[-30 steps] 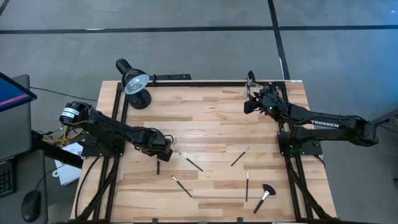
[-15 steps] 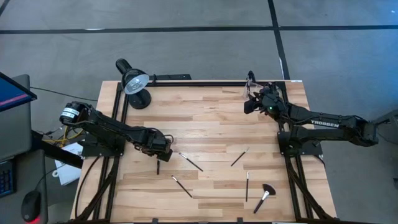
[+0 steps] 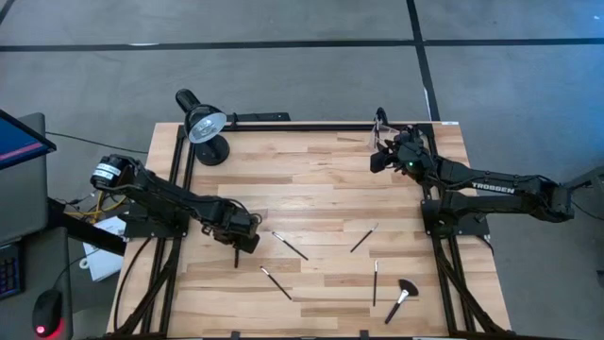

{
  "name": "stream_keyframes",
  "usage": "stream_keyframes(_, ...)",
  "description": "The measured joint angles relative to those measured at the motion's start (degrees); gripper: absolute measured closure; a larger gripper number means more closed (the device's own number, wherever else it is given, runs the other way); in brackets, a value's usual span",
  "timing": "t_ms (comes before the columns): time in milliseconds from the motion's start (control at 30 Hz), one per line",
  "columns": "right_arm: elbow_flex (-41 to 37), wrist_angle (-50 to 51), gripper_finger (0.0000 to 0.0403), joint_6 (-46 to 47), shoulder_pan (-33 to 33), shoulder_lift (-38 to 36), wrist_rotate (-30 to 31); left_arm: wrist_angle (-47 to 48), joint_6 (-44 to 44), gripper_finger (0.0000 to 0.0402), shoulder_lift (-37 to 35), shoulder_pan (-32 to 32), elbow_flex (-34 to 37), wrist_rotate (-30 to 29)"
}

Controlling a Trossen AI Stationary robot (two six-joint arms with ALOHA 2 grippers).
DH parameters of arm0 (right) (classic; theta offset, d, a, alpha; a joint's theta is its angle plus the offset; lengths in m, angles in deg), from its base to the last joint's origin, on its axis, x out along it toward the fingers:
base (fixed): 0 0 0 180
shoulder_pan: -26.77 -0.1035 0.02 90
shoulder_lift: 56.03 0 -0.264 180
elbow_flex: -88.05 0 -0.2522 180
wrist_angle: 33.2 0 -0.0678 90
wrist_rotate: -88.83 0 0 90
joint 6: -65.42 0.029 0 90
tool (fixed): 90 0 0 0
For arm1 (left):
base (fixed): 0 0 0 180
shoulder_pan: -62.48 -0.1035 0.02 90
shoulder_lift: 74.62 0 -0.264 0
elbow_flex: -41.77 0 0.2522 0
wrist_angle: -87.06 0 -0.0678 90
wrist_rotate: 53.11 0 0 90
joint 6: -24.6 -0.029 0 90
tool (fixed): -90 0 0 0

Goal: Sort items
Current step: Put the powder brush into the transparent organizer

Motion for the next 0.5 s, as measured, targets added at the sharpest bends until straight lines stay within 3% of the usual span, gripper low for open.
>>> stream_keyframes(267, 0.0, 0.0, 0.0266, 0.0, 0.0, 0.0, 0.01, 0.6, -0.25, 0.028, 4.03, -0.08, -0.34, 0.74)
stream_keyframes(500, 0.0, 0.0, 0.0264, 0.0, 0.0, -0.02, 0.02, 0.8, -0.98, 0.0302, 3.43, -0.24, -0.07, -0.14)
